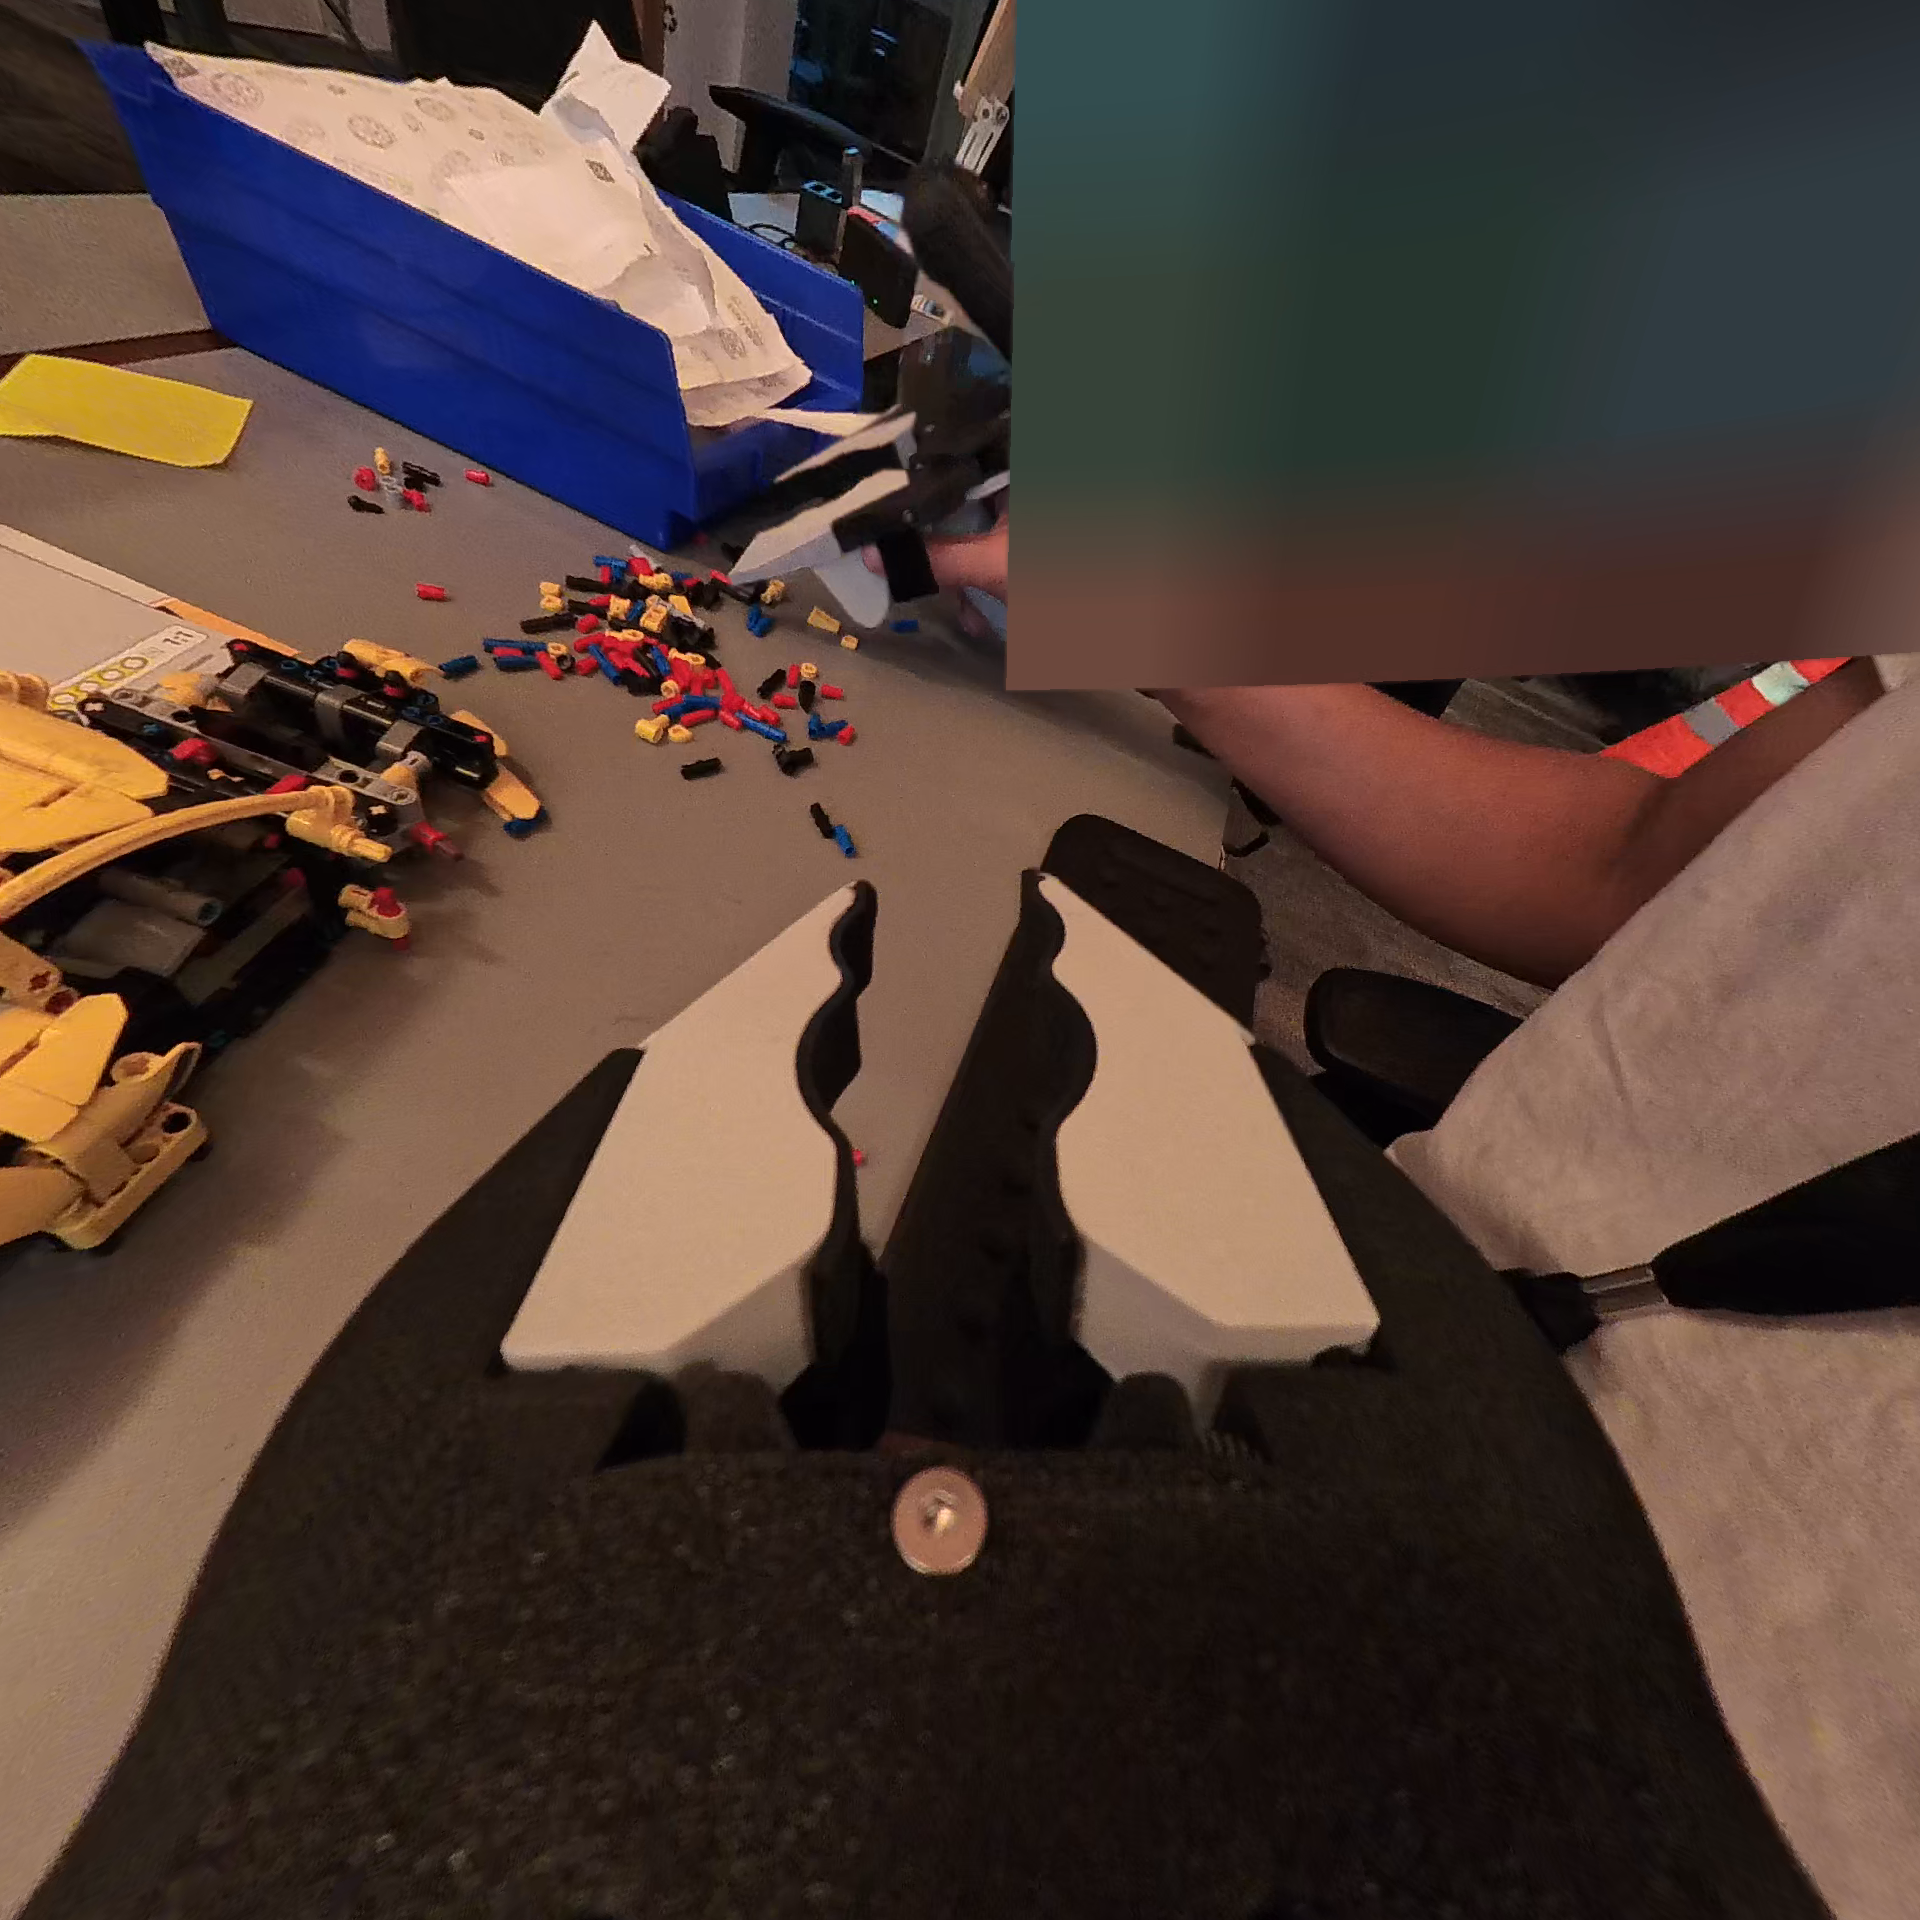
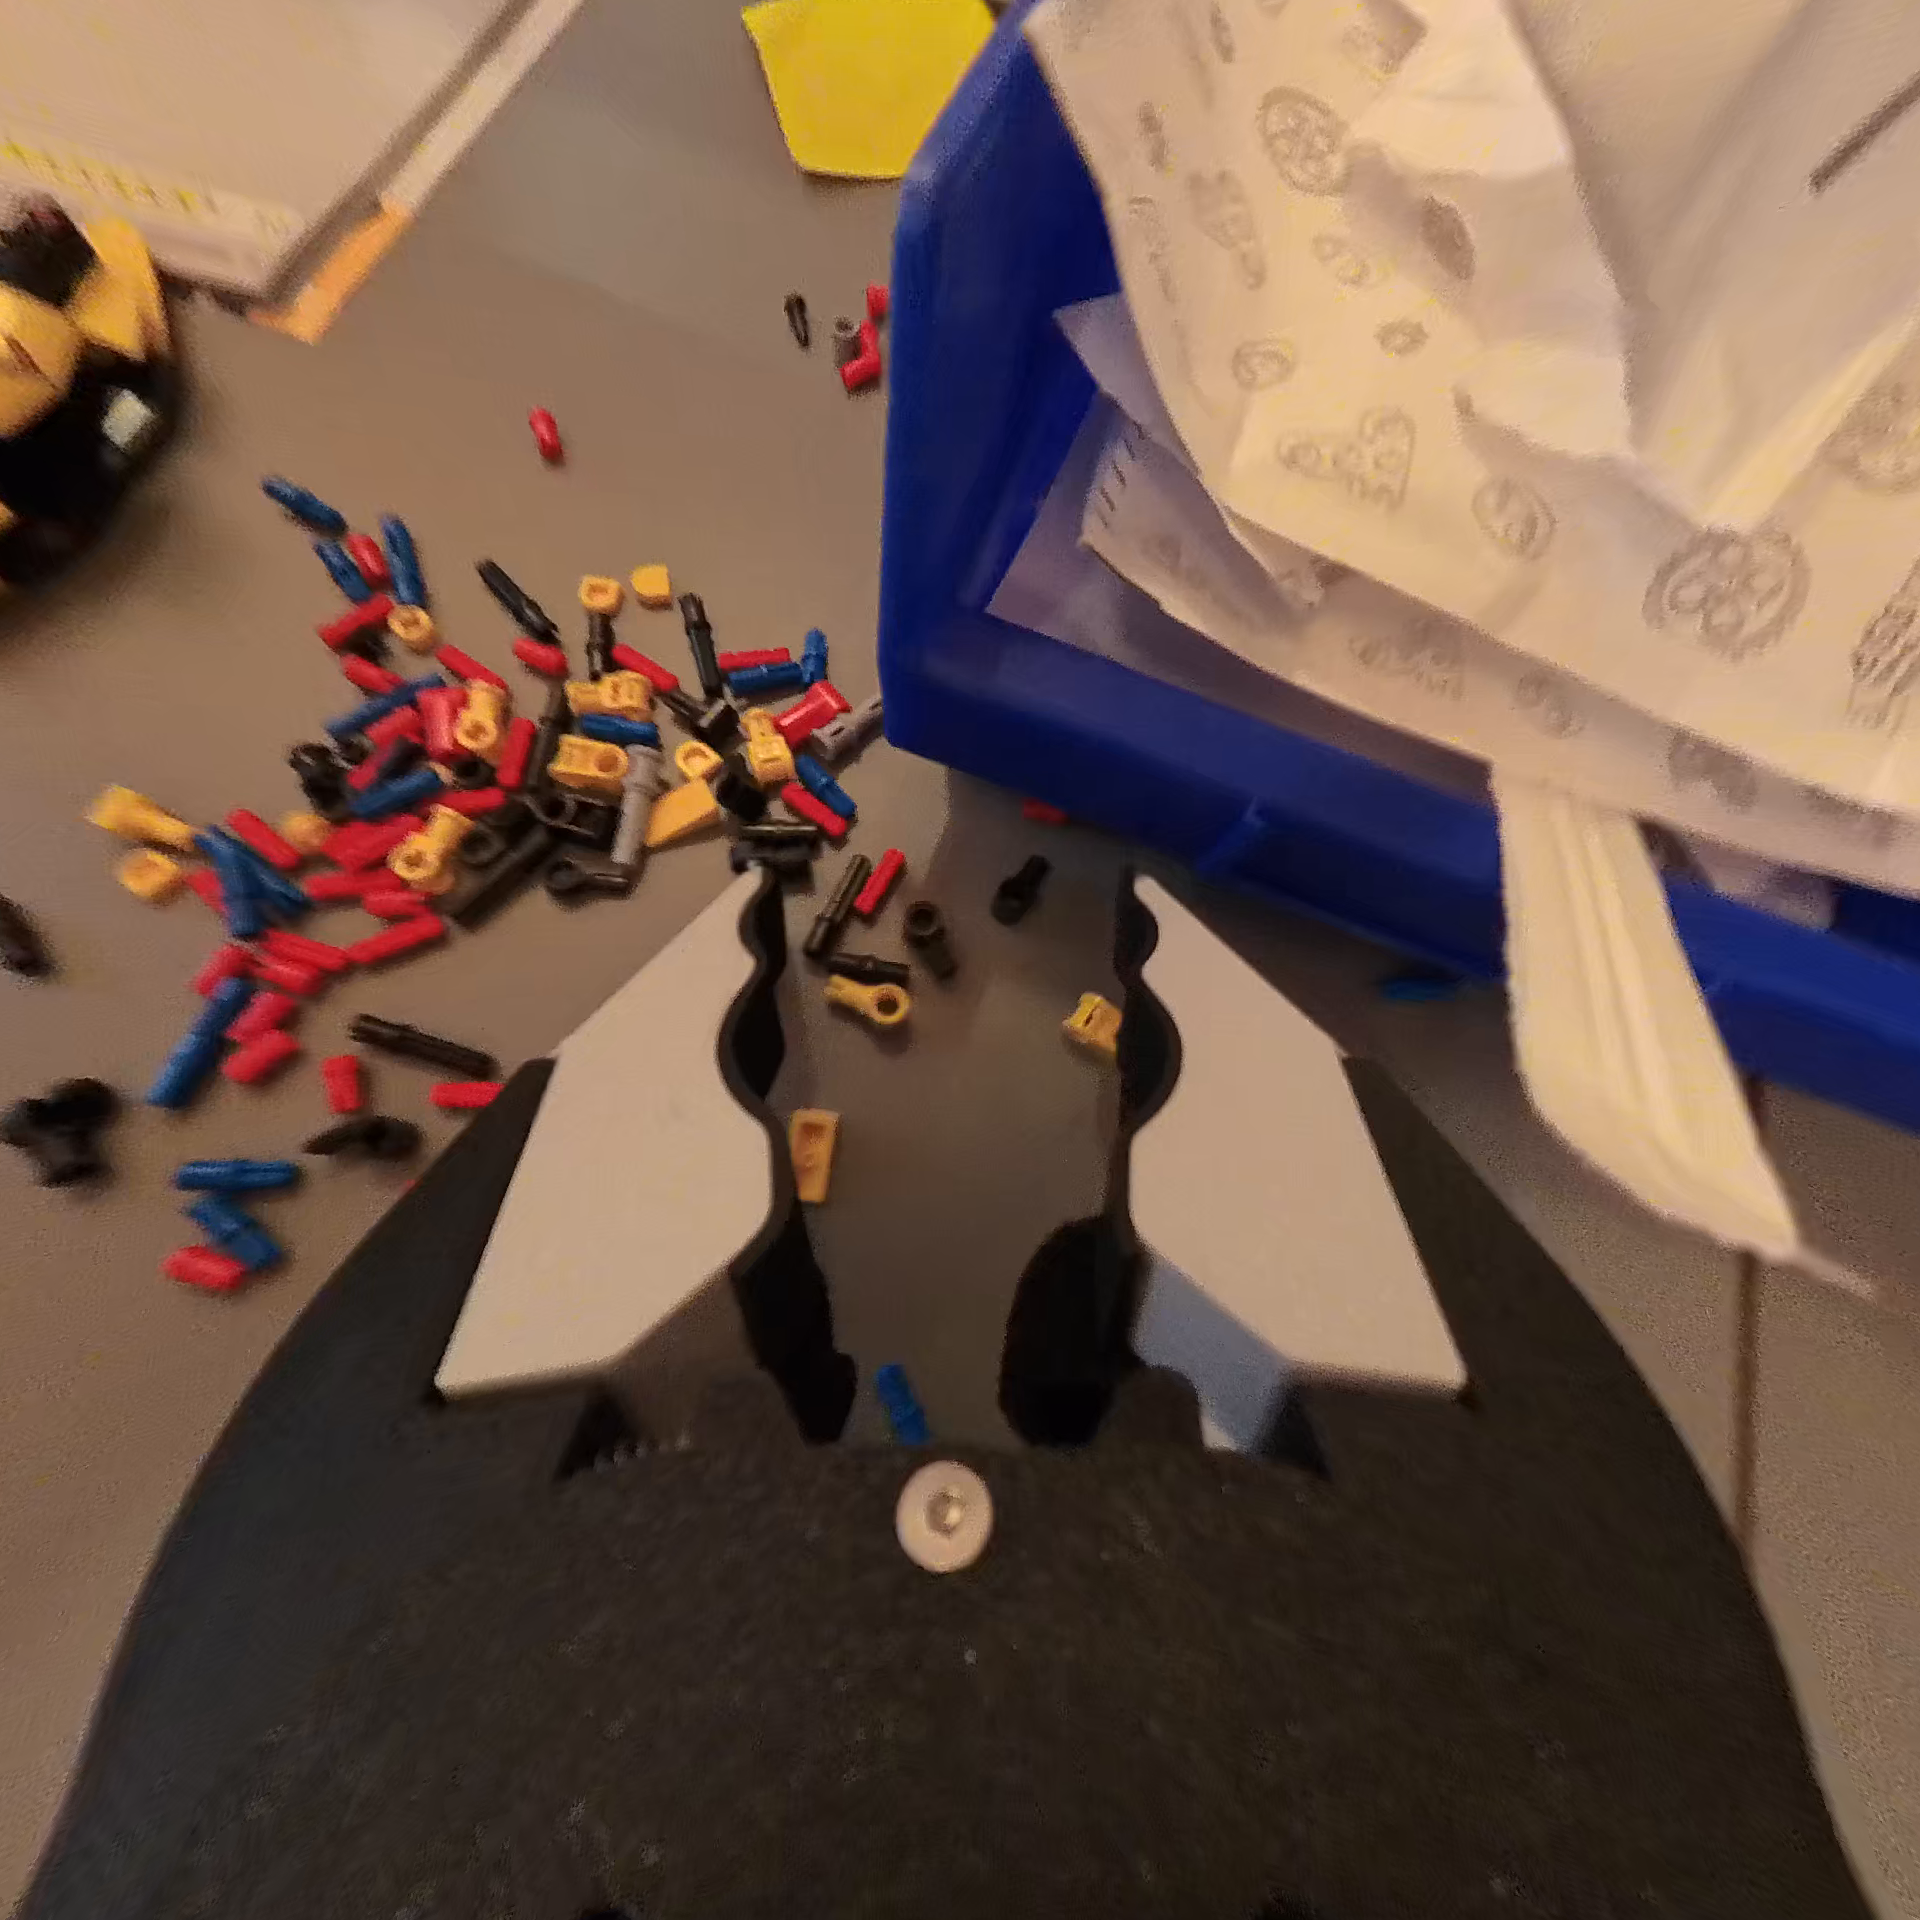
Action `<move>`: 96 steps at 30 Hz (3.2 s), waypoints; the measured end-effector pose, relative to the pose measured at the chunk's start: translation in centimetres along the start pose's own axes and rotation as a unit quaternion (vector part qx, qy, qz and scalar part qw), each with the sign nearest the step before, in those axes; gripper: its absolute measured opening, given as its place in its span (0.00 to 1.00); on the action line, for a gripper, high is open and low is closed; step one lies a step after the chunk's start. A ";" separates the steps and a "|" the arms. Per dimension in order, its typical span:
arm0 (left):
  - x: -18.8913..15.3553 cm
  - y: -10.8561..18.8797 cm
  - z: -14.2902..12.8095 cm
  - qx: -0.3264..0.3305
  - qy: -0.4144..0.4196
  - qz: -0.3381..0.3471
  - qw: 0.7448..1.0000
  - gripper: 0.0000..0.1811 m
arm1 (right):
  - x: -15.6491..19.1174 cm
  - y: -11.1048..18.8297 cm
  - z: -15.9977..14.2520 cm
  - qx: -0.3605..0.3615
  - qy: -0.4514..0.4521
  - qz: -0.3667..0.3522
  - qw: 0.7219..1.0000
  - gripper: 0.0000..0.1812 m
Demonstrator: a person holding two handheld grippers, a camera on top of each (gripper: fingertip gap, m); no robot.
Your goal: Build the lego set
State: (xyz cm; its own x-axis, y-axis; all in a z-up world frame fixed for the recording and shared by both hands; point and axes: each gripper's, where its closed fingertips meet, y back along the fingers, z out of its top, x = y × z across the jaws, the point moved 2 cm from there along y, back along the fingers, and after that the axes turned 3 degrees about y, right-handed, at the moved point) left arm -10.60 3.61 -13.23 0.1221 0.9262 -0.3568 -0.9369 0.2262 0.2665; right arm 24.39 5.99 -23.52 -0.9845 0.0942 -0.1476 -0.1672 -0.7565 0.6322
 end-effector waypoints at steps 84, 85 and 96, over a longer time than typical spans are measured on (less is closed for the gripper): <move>-0.9 2.2 -0.2 -0.030 0.029 -0.017 0.999 0.15 | -2.3 -1.0 0.0 0.096 0.051 -0.094 0.990 0.01; -0.9 2.2 -0.1 -0.032 0.031 -0.017 0.999 0.15 | -2.1 -1.2 0.0 0.092 0.041 -0.084 0.991 0.06; -0.8 2.2 0.0 -0.031 0.035 -0.020 0.999 0.15 | -2.0 -2.3 -0.2 0.035 -0.113 -0.054 0.991 0.17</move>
State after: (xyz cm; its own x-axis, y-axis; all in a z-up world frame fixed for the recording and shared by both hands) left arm -12.75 3.30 -12.37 0.1387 0.8932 -0.4278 -0.9503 0.2416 0.1963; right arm 26.79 7.40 -24.82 -0.9460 0.3208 -0.0475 -0.2672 -0.6883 0.6744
